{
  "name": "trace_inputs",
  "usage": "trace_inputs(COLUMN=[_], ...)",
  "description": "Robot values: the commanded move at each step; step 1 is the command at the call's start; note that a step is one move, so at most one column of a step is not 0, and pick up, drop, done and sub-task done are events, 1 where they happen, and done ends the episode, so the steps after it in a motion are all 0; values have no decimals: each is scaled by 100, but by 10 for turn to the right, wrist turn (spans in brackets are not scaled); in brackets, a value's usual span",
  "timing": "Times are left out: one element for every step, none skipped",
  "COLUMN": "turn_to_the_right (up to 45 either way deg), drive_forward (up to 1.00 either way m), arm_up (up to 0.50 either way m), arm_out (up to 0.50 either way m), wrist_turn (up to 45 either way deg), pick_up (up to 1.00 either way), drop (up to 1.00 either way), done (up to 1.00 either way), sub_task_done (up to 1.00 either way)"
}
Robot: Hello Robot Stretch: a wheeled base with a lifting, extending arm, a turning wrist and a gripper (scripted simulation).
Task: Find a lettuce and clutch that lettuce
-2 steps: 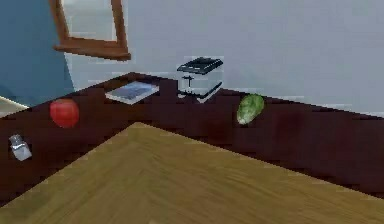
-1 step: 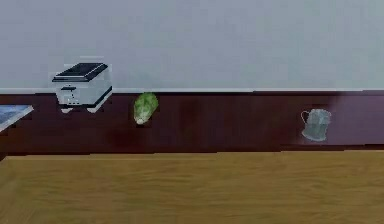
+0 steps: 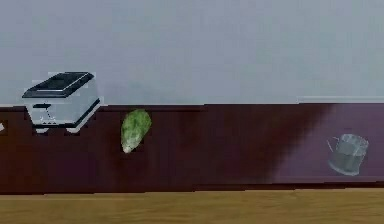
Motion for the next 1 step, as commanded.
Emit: trace_inputs(turn_to_the_right=[450], drive_forward=[0], arm_up=[0], arm_out=[0], wrist_turn=[0], pick_up=[0], drop=[0], done=[0], sub_task_done=[0])
